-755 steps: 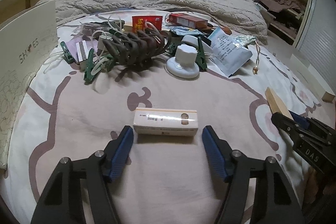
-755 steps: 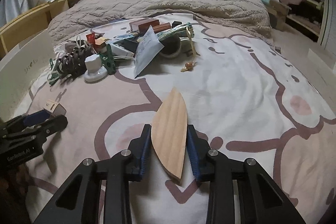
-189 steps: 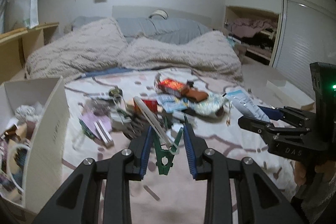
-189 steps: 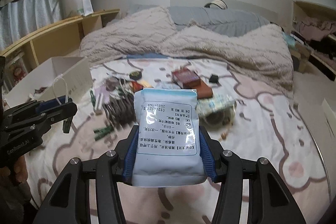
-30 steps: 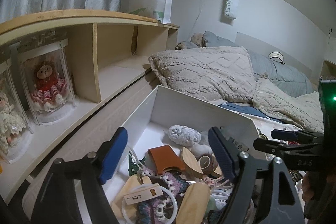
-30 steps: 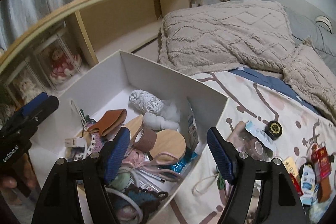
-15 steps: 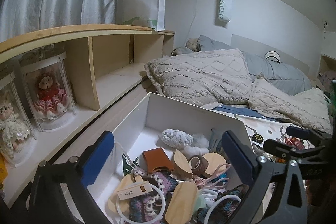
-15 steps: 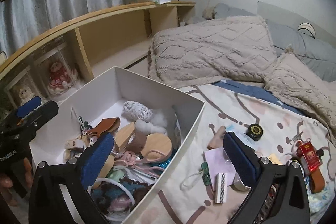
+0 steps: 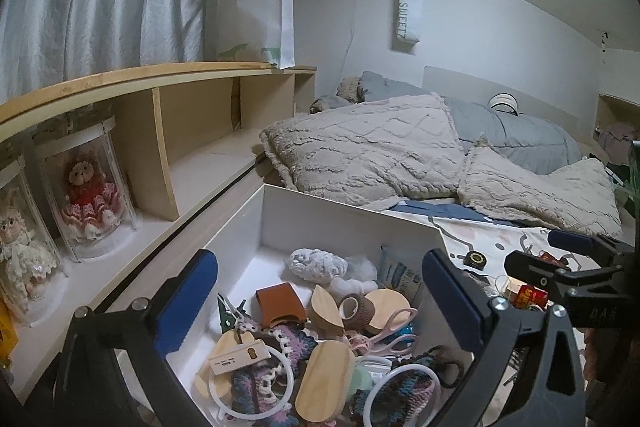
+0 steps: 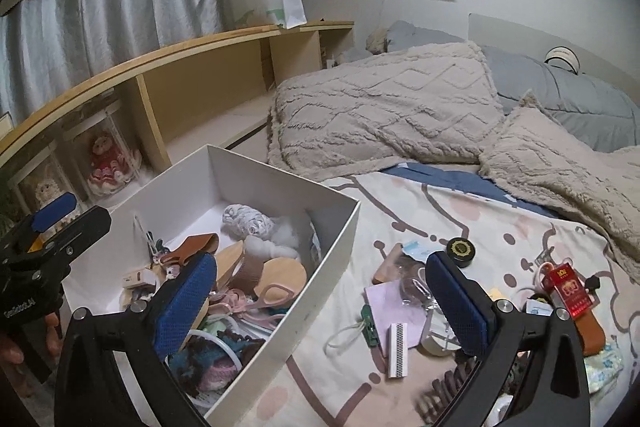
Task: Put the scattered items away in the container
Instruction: 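Withdraw both grippers up out of the shoe box, then move both grippers back over the item pile on the bed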
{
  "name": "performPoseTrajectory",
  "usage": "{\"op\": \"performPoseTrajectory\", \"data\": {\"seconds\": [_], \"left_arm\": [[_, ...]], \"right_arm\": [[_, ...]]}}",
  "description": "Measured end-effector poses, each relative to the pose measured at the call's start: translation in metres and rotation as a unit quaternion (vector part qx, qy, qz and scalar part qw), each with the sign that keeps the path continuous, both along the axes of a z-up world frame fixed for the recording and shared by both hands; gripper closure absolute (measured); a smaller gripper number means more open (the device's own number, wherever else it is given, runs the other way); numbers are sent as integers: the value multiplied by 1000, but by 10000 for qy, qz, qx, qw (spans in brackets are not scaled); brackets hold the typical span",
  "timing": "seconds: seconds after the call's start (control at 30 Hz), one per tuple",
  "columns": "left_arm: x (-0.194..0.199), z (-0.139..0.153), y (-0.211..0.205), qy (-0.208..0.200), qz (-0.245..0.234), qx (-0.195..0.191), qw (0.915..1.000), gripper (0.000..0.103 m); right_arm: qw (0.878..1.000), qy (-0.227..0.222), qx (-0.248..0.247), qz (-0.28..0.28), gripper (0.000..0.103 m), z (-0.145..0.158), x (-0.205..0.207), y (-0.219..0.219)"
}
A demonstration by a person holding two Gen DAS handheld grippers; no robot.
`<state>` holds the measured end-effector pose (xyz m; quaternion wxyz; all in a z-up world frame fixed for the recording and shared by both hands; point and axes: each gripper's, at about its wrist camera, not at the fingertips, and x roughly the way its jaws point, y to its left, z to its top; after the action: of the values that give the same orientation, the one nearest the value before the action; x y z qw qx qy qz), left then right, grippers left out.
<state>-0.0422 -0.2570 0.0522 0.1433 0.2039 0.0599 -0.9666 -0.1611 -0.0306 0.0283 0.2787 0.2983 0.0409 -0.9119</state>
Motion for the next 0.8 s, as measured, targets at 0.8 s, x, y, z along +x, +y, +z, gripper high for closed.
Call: {"op": "performPoseTrajectory", "data": {"seconds": [0.8], "left_arm": [[-6, 5, 48, 90, -717, 106, 9973, 0]], "right_arm": [[9960, 330, 79, -833, 0, 12, 27, 102]]}}
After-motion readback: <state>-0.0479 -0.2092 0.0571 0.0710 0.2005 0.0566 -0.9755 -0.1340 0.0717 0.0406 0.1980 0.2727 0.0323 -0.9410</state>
